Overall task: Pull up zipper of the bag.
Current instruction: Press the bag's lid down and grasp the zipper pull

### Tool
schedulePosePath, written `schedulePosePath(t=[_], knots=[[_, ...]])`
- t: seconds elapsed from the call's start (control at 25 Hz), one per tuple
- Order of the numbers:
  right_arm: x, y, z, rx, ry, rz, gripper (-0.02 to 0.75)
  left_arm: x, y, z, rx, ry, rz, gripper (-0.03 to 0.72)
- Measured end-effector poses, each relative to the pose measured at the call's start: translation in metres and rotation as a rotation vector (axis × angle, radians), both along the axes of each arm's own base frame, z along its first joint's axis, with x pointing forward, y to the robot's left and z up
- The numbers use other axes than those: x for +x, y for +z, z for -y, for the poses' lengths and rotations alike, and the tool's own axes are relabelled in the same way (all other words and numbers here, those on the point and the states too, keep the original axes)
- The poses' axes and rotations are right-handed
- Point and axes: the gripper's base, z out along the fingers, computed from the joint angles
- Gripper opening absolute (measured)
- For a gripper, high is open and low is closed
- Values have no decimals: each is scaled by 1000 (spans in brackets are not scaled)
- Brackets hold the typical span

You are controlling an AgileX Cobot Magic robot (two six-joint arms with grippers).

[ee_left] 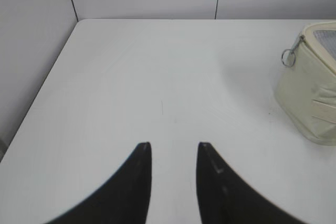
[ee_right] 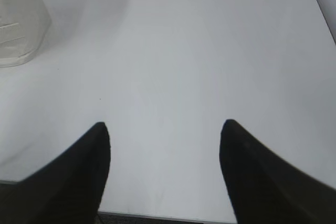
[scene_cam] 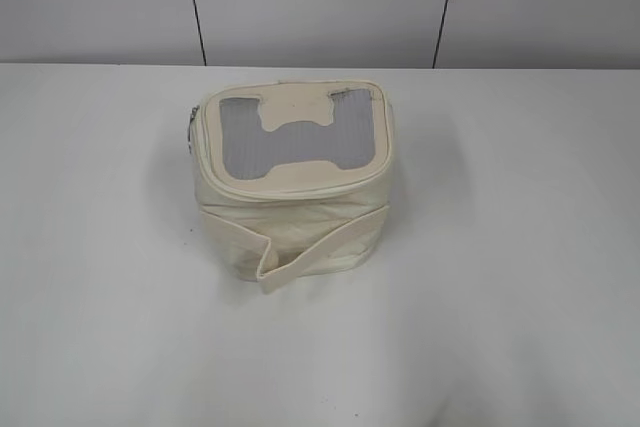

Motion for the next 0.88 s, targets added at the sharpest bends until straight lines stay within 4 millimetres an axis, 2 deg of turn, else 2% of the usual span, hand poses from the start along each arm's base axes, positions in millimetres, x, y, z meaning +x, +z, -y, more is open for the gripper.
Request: schedulePosePath(t=[0.88], knots=[[0, 0, 0, 0, 0, 0, 516, 0, 0, 0, 0, 0, 0, 230]])
